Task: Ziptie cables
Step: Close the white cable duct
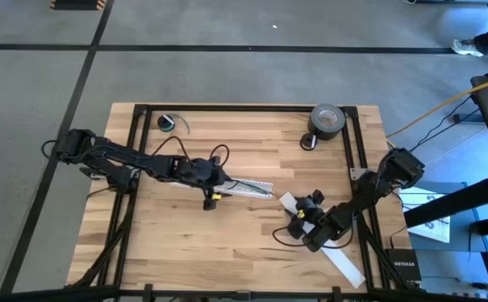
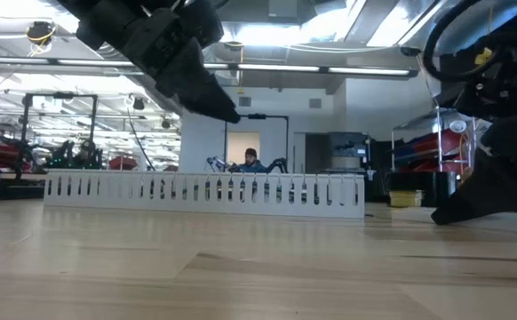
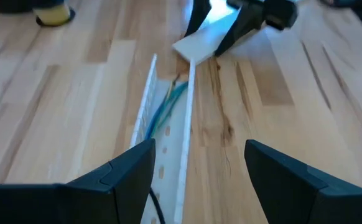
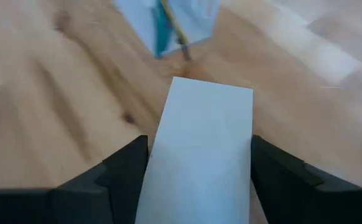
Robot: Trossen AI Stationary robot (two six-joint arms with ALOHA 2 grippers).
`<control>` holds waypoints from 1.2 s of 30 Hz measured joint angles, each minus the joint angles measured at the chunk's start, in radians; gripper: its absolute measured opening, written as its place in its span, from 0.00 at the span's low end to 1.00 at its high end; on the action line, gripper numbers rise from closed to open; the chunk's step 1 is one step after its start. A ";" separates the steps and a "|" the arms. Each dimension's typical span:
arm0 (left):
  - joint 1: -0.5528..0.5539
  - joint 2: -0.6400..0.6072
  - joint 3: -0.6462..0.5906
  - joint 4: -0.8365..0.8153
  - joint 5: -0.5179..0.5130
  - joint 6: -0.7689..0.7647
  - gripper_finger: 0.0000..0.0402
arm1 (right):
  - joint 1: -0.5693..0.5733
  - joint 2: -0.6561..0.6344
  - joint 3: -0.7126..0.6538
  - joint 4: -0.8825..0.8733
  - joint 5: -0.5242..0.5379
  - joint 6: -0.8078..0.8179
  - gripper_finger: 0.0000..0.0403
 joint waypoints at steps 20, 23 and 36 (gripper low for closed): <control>0.105 0.316 0.154 0.136 0.126 0.125 0.69 | -0.003 -0.098 0.006 -0.058 -0.036 -0.010 0.38; 0.111 0.359 0.194 0.076 0.138 0.168 0.73 | -0.003 -0.098 0.006 -0.056 -0.038 -0.009 0.38; 0.102 0.419 0.201 -0.104 0.119 0.185 0.69 | -0.003 -0.099 0.007 -0.054 -0.100 -0.007 0.38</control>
